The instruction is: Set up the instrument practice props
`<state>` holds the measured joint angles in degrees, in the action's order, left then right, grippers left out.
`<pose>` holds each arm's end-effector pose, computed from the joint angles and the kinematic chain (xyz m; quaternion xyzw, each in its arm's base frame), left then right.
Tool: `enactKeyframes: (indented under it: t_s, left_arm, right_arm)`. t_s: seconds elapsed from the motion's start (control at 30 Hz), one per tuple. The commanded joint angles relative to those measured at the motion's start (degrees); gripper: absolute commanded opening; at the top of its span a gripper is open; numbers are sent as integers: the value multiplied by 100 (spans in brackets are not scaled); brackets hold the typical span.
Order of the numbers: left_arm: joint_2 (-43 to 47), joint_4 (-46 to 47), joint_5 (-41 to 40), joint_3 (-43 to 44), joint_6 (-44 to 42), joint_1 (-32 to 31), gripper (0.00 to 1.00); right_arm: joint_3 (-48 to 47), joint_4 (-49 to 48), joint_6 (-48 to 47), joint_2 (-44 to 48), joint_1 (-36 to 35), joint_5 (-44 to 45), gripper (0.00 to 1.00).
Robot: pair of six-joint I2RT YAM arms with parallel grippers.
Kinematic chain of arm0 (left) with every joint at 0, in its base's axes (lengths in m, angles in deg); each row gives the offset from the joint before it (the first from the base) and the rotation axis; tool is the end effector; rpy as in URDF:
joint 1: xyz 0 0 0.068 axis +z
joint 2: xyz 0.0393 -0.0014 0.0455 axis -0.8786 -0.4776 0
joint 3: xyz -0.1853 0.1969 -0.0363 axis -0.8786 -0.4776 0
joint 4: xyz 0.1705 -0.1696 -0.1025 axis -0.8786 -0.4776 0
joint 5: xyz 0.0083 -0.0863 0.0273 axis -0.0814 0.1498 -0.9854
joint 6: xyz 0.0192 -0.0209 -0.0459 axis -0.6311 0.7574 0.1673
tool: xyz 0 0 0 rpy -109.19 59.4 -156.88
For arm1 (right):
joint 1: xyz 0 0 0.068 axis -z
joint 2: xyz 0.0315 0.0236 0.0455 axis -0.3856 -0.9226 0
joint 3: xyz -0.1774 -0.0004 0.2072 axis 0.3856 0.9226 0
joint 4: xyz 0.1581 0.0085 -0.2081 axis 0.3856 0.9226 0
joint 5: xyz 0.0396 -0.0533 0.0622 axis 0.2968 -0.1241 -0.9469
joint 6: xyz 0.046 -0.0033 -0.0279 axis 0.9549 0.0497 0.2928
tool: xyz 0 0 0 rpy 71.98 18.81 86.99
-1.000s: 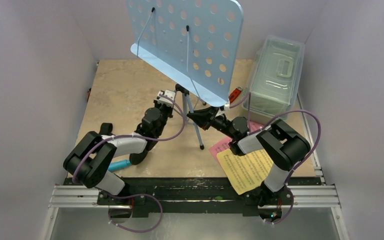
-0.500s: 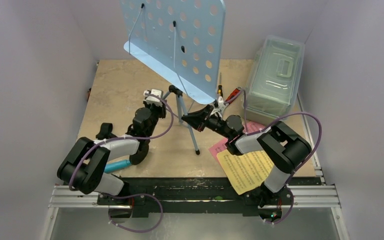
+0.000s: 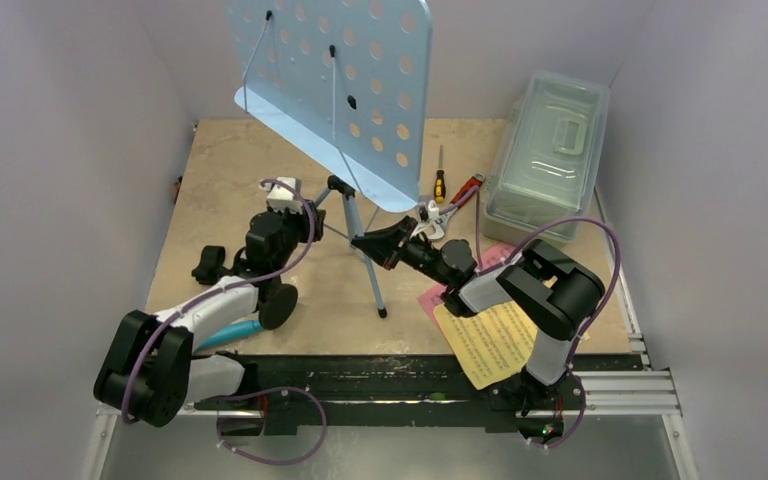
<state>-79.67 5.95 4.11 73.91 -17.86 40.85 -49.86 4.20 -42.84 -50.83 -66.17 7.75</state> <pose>0.2488 -0.0890 0.2208 0.0098 0.7635 -0.1429 0.6297 0.2262 0.2287 0.1861 -0.1567 0.6024 0.5636 0.5430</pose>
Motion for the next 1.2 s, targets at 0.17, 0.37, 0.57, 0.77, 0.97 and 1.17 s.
enactKeyframes:
  t_s: [0.17,0.37,0.57,0.77,0.97,1.17]
  left_arm:
    - [1109,-2327,-342,551,2287,665,95]
    - [1328,-3260,799,962,2406,665,100]
    - [1353,-2879,2539,885,3239,665,97]
    - [1108,-640,3417,509,4477,68,81]
    - [1630,-711,997,170,4021,-1111,81]
    - [1982,-289,251,-239,4104,-1172,80]
  right_arm:
    - [572,1890,247,-313,0,526,0]
    - [476,2121,98,-121,-19,621,0]
    - [341,2172,128,-130,-107,537,0]
    - [228,2268,335,-113,-149,537,0]
    - [238,2350,402,51,-189,561,0]
    - [296,2343,436,174,-275,669,0]
